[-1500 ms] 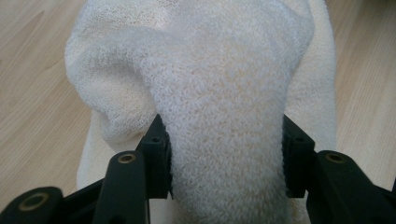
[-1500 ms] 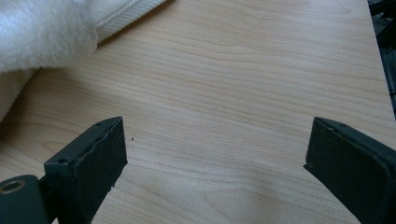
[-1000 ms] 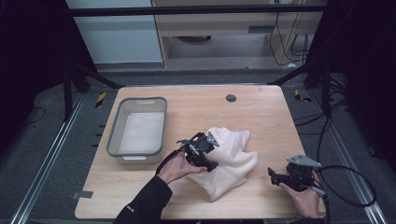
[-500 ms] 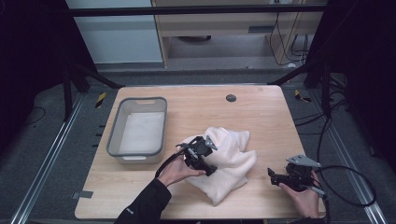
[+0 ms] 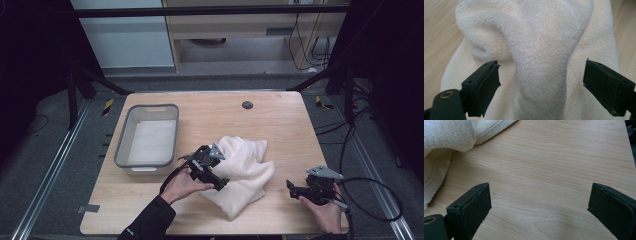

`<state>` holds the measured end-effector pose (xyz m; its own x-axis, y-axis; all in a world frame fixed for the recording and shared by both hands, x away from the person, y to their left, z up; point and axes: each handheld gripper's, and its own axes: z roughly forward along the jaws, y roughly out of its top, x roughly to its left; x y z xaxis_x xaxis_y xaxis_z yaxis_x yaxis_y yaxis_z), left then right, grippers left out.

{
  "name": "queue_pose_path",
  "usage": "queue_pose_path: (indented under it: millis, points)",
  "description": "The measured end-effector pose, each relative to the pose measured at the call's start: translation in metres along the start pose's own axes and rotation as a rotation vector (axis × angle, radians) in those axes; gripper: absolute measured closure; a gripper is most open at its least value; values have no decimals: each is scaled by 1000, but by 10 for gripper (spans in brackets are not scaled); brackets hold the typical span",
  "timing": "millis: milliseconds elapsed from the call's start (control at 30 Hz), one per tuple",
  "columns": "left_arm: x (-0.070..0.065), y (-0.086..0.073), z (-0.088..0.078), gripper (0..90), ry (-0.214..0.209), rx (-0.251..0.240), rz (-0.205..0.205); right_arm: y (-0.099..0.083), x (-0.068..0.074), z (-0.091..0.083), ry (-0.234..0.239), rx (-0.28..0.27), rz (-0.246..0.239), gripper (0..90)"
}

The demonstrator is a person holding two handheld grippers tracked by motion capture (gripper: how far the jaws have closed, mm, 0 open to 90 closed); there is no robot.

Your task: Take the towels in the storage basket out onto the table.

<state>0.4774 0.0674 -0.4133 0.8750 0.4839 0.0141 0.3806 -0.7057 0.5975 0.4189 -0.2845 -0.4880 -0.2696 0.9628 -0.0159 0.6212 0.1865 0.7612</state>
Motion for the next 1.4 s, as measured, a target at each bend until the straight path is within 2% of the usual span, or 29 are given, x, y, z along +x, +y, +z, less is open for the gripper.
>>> queue_pose_path:
  millis: [167, 267, 367, 533, 633, 700, 800, 1033, 1100, 1200, 1400]
  points:
    - [1, -9, -13, 125, 31, -39, -13, 0, 0, 0, -2, 1, 1, 45]
    - [2, -15, -21, 121, 26, -72, -37, 0, 0, 0, -2, 1, 1, 45]
    - [2, -22, -28, 121, 43, -101, -45, 0, 0, 0, -2, 2, 1, 45]
    - [4, -34, -42, 122, 75, -177, -75, 0, 0, 0, -2, 3, 2, 44]
    - [5, -42, -48, 124, 71, -209, -95, 0, 0, 0, -2, 3, 4, 42]
    - [6, -49, -52, 125, 82, -234, -108, 0, 0, 0, 1, 6, 6, 40]
    - [9, -58, -57, 130, 108, -244, -122, 0, 0, 0, 1, 5, 8, 40]
    - [13, -83, -68, 141, 174, -288, -201, -1, 1, 0, 3, 4, 0, 38]
    - [13, -90, -71, 142, 197, -303, -212, -2, 1, 0, 2, 5, -1, 38]
    - [15, -99, -75, 144, 212, -308, -225, -2, 2, -1, 6, 7, -2, 36]
    - [21, -119, -86, 154, 242, -338, -280, -4, 4, -1, 5, 9, -13, 34]
